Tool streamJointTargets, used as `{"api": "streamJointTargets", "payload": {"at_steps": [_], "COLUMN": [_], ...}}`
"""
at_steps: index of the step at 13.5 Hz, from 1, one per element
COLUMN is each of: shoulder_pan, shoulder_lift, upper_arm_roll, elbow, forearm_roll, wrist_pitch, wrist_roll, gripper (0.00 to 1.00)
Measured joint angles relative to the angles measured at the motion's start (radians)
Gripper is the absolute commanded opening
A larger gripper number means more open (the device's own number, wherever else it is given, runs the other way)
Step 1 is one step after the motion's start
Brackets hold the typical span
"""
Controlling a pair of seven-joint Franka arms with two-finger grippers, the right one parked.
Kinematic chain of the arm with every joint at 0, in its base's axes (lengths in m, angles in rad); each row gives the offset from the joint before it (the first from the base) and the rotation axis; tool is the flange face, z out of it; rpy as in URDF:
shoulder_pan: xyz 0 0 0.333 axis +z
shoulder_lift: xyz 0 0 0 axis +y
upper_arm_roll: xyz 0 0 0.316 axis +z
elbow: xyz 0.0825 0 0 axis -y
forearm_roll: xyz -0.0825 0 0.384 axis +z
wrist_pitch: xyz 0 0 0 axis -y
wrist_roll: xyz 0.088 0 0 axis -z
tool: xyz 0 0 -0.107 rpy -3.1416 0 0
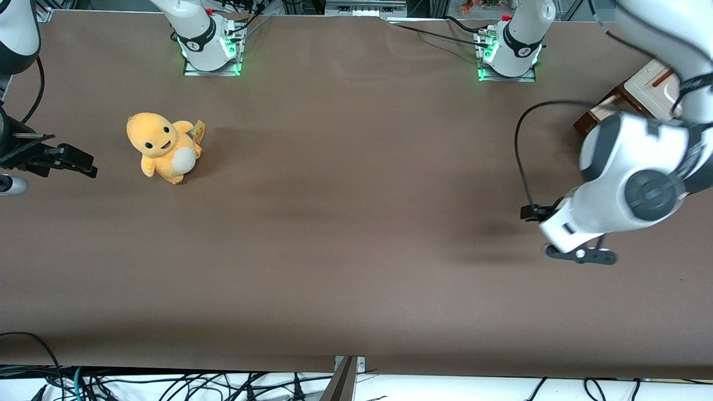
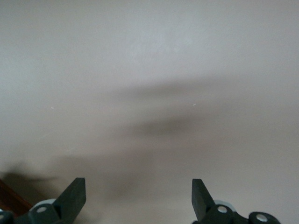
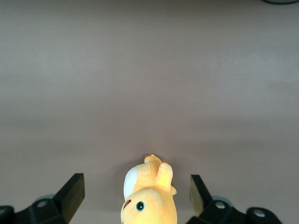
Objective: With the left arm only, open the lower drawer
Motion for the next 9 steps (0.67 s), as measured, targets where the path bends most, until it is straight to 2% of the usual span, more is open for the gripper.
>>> {"api": "streamJointTargets", "payload": {"at_steps": [4,6,9], "shoulder_pan": [0.022,0.032,0.022], "shoulder_lift": [-0.102,-0.128,-0.183], "upper_arm_roll": [0.001,0.008,0.059], "elbow": [0.001,-0.002,-0.053], "forearm_roll": [-0.031,-0.073,-0.1], "wrist_pitch": [-0.028,-0.049,-0.047], "wrist_roll": [0.036,0.036,0.035], "gripper": [1.0,1.0,1.0]}}
